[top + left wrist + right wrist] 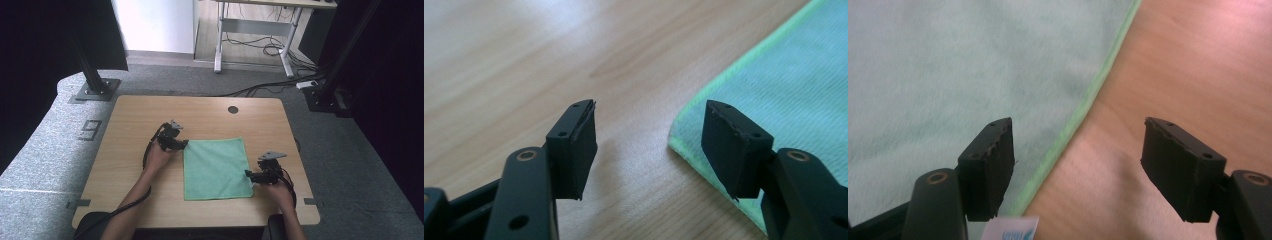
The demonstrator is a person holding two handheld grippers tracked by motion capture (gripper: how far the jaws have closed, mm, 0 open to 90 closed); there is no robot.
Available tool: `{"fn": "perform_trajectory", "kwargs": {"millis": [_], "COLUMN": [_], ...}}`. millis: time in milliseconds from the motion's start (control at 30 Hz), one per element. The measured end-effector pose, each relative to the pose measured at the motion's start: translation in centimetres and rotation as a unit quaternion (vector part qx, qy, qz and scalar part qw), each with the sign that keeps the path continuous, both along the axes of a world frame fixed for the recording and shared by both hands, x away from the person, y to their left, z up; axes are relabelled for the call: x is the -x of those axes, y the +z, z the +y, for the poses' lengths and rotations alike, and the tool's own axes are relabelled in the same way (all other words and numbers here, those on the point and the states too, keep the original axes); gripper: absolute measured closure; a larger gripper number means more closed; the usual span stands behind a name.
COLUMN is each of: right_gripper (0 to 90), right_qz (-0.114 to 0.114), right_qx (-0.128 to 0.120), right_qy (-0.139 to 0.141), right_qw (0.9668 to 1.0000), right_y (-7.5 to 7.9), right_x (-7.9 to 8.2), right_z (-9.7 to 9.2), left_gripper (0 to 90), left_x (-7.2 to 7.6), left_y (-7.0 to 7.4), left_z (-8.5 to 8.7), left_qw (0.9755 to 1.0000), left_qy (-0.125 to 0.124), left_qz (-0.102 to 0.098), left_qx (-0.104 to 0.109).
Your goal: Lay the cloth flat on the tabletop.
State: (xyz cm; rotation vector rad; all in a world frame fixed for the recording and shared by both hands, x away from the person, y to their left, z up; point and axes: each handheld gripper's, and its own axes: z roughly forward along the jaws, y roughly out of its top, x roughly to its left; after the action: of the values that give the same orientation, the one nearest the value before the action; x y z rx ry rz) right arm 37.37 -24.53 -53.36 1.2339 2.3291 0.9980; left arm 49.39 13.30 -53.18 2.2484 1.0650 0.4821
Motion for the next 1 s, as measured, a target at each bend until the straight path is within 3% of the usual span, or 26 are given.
{"fn": "perform_trajectory", "kwargs": {"millis": [167, 267, 367, 433, 533, 667, 767, 867, 933, 1000], "right_gripper": [28.5, 28.1, 27.8, 27.8, 27.8, 27.9, 28.0, 27.9, 27.9, 27.2], "right_qz": [0.014, 0.016, 0.014, 0.011, 0.01, 0.009, 0.008, 0.007, 0.007, 0.007], "right_qx": [0.018, 0.022, 0.021, 0.02, 0.02, 0.02, 0.021, 0.021, 0.021, 0.019], "right_qy": [0.011, 0.008, 0.004, 0.002, 0.0, -0.001, -0.002, -0.002, -0.002, -0.002], "right_qw": [0.9997, 0.9996, 0.9997, 0.9997, 0.9997, 0.9998, 0.9998, 0.9997, 0.9998, 0.9998], "right_y": [-0.7, -1.0, -1.0, -1.1, -1.1, -1.1, -1.1, -1.2, -1.2, -1.2], "right_x": [1.2, 1.7, 2.1, 2.3, 2.4, 2.4, 2.5, 2.5, 2.5, 2.4], "right_z": [-0.1, -0.5, -0.8, -0.9, -0.8, -0.7, -0.7, -0.6, -0.5, -0.4], "left_gripper": [38.5, 36.5, 35.3, 33.2, 28.8, 24.1, 20.8, 18.9, 17.9, 17.8], "left_x": [0.2, 0.5, 1.3, 2.2, 4.0, 6.9, 8.5, 9.1, 9.1, 9.0], "left_y": [-0.6, -0.3, 0.5, 1.1, 1.6, 1.1, -0.1, -1.0, -1.2, -1.1], "left_z": [-0.2, -0.4, -0.4, -0.3, 0.1, 0.4, 0.0, -0.2, 0.0, 0.3], "left_qw": [0.9999, 1.0, 0.9998, 0.9996, 0.9988, 0.9973, 0.9972, 0.998, 0.9982, 0.9988], "left_qy": [0.001, -0.004, -0.014, -0.022, -0.034, -0.053, -0.06, -0.06, -0.052, -0.045], "left_qz": [0.005, -0.001, -0.009, -0.014, -0.006, 0.004, 0.013, 0.011, 0.011, 0.005], "left_qx": [0.009, -0.002, 0.006, 0.009, 0.033, 0.051, 0.042, 0.017, 0.027, 0.019]}}
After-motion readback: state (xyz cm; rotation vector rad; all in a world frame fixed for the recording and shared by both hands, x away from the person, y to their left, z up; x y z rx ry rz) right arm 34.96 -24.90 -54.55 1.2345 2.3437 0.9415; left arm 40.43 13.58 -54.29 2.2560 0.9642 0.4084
